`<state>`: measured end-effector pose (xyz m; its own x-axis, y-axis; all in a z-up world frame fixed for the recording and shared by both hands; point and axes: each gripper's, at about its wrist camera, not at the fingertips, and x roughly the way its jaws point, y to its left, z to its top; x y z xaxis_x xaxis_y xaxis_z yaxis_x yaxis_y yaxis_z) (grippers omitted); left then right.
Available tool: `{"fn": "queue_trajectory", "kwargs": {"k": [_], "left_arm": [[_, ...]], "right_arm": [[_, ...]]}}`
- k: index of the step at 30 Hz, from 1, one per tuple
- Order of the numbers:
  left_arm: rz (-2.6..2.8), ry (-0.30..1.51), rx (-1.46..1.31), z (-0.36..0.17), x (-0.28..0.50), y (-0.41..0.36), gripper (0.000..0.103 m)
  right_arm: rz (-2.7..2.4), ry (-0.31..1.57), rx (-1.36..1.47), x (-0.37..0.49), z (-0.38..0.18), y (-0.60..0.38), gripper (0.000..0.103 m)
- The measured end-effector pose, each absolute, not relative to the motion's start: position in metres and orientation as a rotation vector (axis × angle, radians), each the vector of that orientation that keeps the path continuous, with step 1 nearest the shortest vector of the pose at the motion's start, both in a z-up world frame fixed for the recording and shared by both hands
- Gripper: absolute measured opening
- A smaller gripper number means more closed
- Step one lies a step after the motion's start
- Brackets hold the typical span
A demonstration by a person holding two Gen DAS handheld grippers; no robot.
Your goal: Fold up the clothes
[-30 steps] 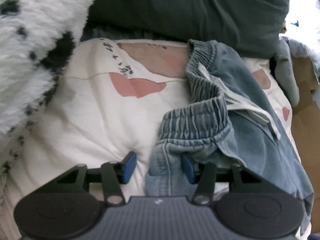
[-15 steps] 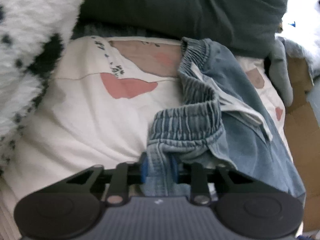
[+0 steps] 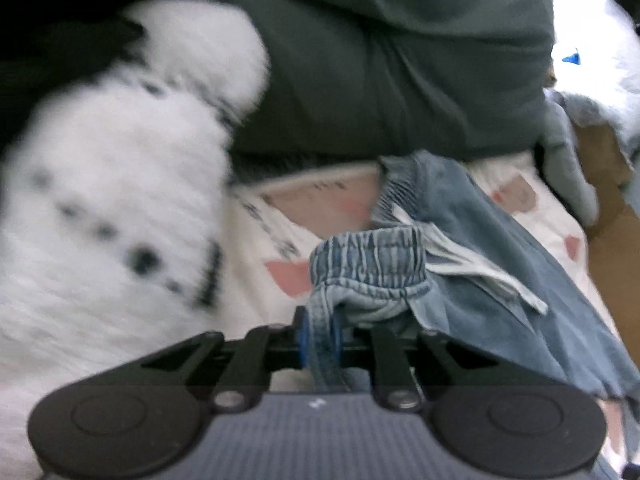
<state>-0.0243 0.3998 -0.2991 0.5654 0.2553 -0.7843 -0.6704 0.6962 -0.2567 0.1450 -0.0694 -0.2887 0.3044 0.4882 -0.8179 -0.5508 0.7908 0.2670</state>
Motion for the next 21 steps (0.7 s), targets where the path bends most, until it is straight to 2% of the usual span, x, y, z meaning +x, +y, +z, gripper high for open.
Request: {"fn": "queue_trajectory", "kwargs": {"k": [10, 13, 15, 16, 18, 21], "left_arm": [[0.622, 0.883, -0.548, -0.329, -0.022, 0.408, 0.015], [0.614, 0.902, -0.562, -0.338, -0.017, 0.411, 0.019], [0.609, 0.915, -0.569, -0.343, -0.013, 0.412, 0.026], [0.607, 0.923, -0.569, -0.344, -0.011, 0.413, 0.026], [0.603, 0.939, -0.57, -0.348, -0.007, 0.414, 0.028], [0.601, 0.964, -0.57, -0.352, -0.002, 0.415, 0.03]], "right_arm": [[0.624, 1.127, -0.012, 0.145, -0.325, -0.08, 0.043], [0.606, 1.134, -0.018, 0.144, -0.336, -0.082, 0.043], [0.606, 1.119, 0.002, 0.148, -0.34, -0.082, 0.044], [0.613, 1.107, 0.016, 0.152, -0.341, -0.081, 0.045], [0.631, 1.085, 0.038, 0.161, -0.344, -0.079, 0.054], [0.64, 1.057, 0.058, 0.178, -0.349, -0.071, 0.059]]}}
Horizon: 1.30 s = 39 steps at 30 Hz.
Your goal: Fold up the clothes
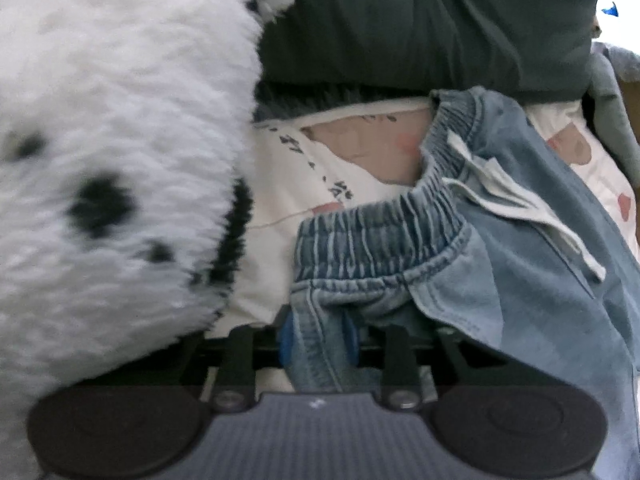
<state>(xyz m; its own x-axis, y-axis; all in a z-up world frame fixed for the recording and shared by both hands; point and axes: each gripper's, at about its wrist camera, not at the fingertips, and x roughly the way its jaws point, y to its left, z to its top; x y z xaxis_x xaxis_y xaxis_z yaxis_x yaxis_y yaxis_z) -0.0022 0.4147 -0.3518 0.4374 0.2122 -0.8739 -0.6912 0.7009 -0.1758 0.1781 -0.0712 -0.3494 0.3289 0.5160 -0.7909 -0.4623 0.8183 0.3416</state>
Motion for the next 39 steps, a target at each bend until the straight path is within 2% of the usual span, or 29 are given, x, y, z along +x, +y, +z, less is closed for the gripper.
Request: {"fn": "queue_trajectory", "kwargs": {"k": [10, 18, 27, 39], "left_arm": [[0.608, 0.957, -0.587, -0.358, -0.003, 0.414, 0.032], [0.637, 0.922, -0.605, -0.357, -0.006, 0.412, 0.029], [0.649, 0.897, -0.626, -0.352, -0.013, 0.411, 0.026], [0.702, 0.839, -0.673, -0.341, -0.021, 0.408, 0.016]], "right_arm": [[0.712, 0.943, 0.103, 0.229, -0.338, -0.03, 0.06], [0.865, 0.834, 0.021, 0.298, -0.314, 0.055, 0.06], [0.997, 0.845, -0.075, 0.375, -0.324, 0.148, 0.06], [1.183, 0.832, -0.2, 0.421, -0.322, 0.283, 0.06]]}}
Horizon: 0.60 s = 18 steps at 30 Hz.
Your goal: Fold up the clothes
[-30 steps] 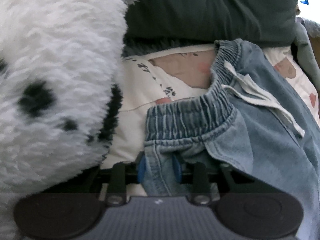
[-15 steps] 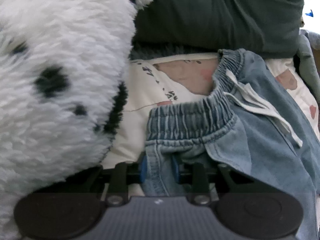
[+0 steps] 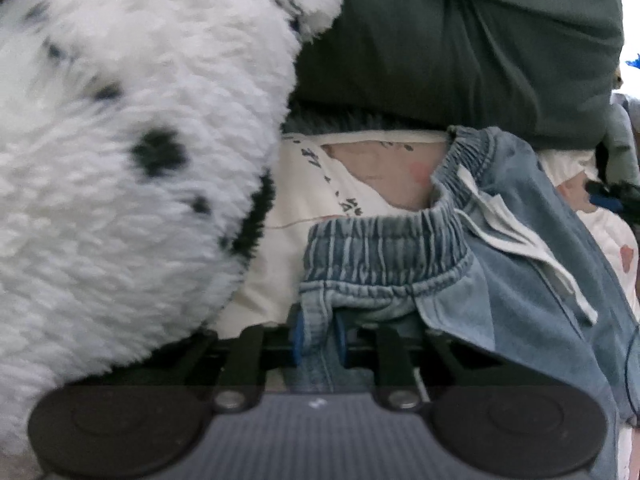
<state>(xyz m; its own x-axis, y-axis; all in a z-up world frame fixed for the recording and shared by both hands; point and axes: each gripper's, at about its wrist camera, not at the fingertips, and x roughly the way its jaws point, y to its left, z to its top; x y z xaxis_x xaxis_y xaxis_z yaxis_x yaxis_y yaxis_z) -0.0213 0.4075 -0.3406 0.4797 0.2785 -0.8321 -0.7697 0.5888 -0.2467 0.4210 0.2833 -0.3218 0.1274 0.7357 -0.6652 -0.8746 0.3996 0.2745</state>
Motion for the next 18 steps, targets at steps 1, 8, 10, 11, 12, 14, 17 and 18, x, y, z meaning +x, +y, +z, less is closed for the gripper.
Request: {"fn": "queue_trajectory", "kwargs": {"k": [1, 8, 10, 11, 12, 14, 17, 18], "left_arm": [[0.699, 0.834, -0.675, -0.339, -0.022, 0.408, 0.016], [0.683, 0.813, -0.693, -0.336, -0.028, 0.409, 0.014], [0.675, 0.805, -0.701, -0.334, -0.031, 0.41, 0.014], [0.671, 0.803, -0.701, -0.334, -0.031, 0.409, 0.014], [0.67, 0.807, -0.7, -0.336, -0.031, 0.409, 0.014], [0.67, 0.819, -0.699, -0.34, -0.029, 0.411, 0.015], [0.677, 0.839, -0.705, -0.345, -0.022, 0.414, 0.019], [0.677, 0.848, -0.703, -0.346, -0.02, 0.414, 0.023]], "right_arm": [[1.196, 0.837, -0.208, 0.424, -0.324, 0.294, 0.06], [1.263, 0.931, -0.221, 0.438, -0.349, 0.358, 0.06], [1.284, 0.962, -0.227, 0.437, -0.355, 0.369, 0.06], [1.294, 0.969, -0.255, 0.434, -0.359, 0.373, 0.06], [1.301, 0.974, -0.291, 0.431, -0.362, 0.378, 0.06], [1.316, 0.983, -0.363, 0.426, -0.369, 0.387, 0.06], [1.33, 0.986, -0.443, 0.419, -0.377, 0.395, 0.061], [1.331, 0.988, -0.456, 0.418, -0.378, 0.397, 0.061]]}}
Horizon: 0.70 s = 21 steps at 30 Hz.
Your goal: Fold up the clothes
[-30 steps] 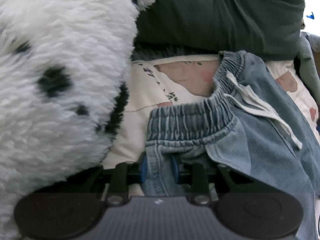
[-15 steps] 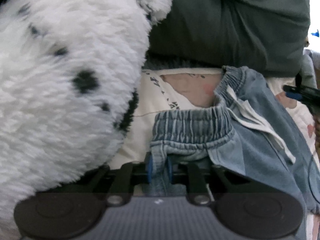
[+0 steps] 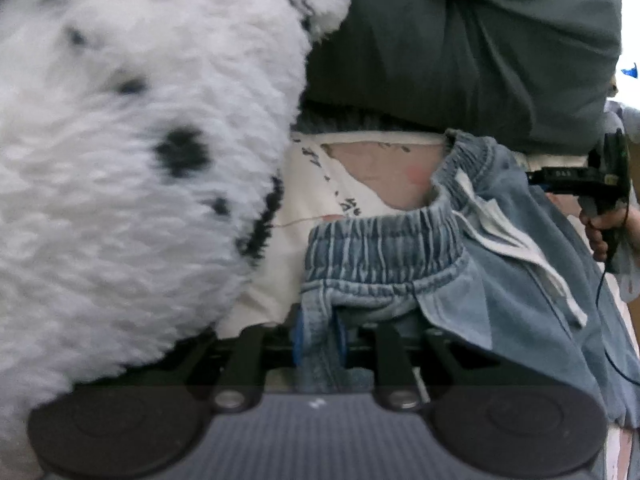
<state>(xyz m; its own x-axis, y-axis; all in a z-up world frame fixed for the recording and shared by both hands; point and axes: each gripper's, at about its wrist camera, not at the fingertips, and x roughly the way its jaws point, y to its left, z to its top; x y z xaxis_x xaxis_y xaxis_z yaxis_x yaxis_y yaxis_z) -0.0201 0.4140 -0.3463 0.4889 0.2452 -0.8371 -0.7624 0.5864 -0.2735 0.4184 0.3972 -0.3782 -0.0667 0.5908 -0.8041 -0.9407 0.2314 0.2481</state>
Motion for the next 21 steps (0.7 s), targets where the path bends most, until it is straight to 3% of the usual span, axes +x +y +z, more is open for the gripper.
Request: {"fn": "queue_trajectory", "kwargs": {"k": [2, 4, 5, 6, 15, 21], "left_arm": [[0.677, 0.868, -0.684, -0.349, -0.016, 0.413, 0.028], [0.68, 0.877, -0.68, -0.352, -0.014, 0.413, 0.028], [0.683, 0.878, -0.685, -0.353, -0.014, 0.414, 0.029], [0.686, 0.878, -0.689, -0.354, -0.014, 0.414, 0.029], [0.693, 0.863, -0.698, -0.354, -0.011, 0.419, 0.029], [0.667, 0.825, -0.707, -0.347, -0.008, 0.422, 0.03]], "right_arm": [[1.335, 0.994, -0.478, 0.417, -0.378, 0.401, 0.058], [1.348, 0.997, -0.503, 0.415, -0.376, 0.404, 0.036], [1.351, 0.997, -0.516, 0.414, -0.374, 0.405, 0.018], [1.347, 0.988, -0.531, 0.413, -0.371, 0.405, 0.012], [1.251, 0.882, -0.623, 0.406, -0.336, 0.386, 0.009], [1.111, 0.869, -0.711, 0.41, -0.34, 0.368, 0.009]]}}
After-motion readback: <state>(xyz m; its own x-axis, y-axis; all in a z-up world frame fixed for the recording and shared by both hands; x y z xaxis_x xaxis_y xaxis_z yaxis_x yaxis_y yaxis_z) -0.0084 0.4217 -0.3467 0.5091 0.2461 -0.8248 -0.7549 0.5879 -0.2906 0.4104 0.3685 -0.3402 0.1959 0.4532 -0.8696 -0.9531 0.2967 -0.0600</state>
